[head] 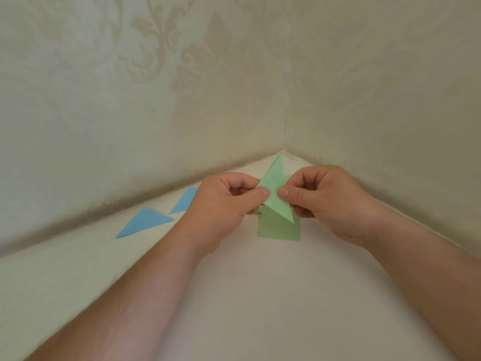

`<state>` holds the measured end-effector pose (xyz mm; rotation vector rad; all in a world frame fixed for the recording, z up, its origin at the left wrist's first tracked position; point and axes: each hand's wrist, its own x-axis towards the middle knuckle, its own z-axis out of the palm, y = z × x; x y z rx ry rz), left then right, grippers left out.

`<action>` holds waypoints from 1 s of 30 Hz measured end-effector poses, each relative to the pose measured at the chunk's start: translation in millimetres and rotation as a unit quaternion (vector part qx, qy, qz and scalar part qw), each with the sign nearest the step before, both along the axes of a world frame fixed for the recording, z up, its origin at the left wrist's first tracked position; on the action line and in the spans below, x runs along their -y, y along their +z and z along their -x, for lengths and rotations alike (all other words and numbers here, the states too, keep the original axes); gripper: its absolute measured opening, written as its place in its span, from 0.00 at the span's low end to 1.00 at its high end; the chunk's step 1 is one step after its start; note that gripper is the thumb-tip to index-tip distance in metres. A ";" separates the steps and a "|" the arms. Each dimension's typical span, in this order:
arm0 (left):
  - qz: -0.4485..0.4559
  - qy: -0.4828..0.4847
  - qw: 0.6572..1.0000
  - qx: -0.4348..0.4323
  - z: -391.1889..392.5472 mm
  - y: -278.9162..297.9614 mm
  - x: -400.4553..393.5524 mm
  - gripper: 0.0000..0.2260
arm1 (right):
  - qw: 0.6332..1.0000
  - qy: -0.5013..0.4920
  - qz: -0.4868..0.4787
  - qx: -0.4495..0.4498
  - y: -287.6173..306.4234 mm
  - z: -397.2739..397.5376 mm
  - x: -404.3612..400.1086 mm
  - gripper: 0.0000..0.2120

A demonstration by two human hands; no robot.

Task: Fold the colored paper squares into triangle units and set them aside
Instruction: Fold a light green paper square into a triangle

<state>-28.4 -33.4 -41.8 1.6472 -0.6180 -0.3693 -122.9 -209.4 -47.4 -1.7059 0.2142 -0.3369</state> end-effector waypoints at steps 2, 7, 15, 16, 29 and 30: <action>0.012 0.002 1.000 -0.007 -1.5 0.6 0.4 0.03 | 1.000 0.004 -0.008 -0.006 0.6 1.1 0.0 0.07; 0.030 0.000 0.999 -0.025 -2.5 1.8 0.0 0.05 | 0.999 0.010 0.039 -0.005 -0.2 0.6 -0.8 0.08; 0.057 0.010 0.998 -0.022 -5.1 0.4 -0.5 0.05 | 0.994 0.027 0.092 -0.042 -2.1 1.9 -0.4 0.13; 0.061 0.013 0.998 -0.024 -5.8 0.6 -0.7 0.04 | 0.993 0.029 0.105 -0.040 -1.5 2.3 -1.5 0.14; 0.047 -0.011 0.997 -0.062 -2.1 3.8 -0.7 0.07 | 0.982 0.045 0.179 -0.040 1.3 7.3 -3.6 0.28; 0.034 -0.027 0.997 -0.065 -1.4 3.5 -0.7 0.07 | 0.985 0.041 0.164 -0.022 1.3 6.5 -3.5 0.25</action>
